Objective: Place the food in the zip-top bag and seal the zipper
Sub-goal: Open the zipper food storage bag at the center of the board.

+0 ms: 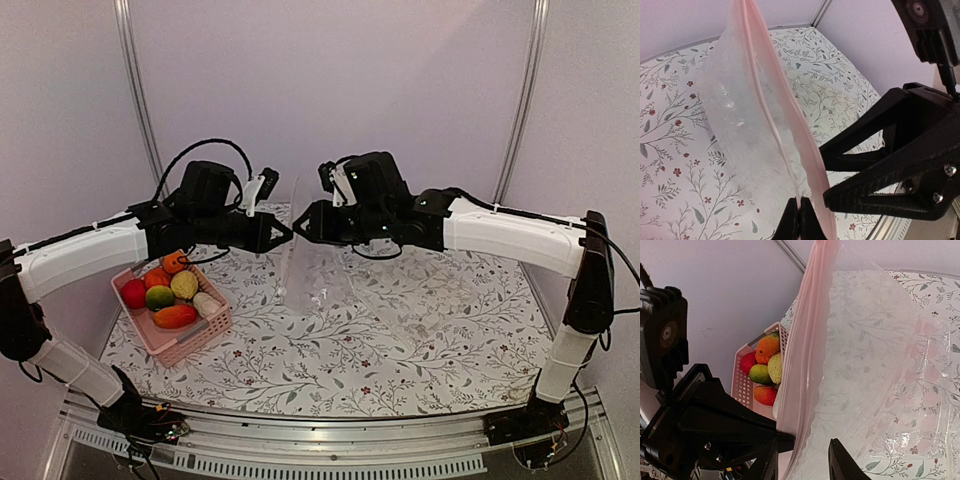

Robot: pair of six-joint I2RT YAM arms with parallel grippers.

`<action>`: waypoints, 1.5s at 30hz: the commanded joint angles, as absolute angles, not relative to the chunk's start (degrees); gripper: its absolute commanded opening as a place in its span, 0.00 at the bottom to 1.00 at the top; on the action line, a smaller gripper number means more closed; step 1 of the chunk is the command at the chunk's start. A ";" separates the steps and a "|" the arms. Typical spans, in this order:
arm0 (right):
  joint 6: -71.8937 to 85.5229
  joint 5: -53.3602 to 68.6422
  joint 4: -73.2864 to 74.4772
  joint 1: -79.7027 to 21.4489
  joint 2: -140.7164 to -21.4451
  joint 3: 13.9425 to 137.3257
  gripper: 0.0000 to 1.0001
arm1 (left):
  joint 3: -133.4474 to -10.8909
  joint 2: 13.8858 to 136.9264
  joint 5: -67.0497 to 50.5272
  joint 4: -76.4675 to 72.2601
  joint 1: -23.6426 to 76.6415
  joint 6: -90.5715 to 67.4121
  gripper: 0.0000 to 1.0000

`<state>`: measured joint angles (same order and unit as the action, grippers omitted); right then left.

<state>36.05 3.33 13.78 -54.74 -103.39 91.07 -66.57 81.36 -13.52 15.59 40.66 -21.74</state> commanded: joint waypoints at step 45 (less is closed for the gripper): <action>28.34 -19.74 26.48 -58.21 -99.23 94.57 0.00 | -65.93 81.02 8.69 20.28 41.48 -22.10 0.00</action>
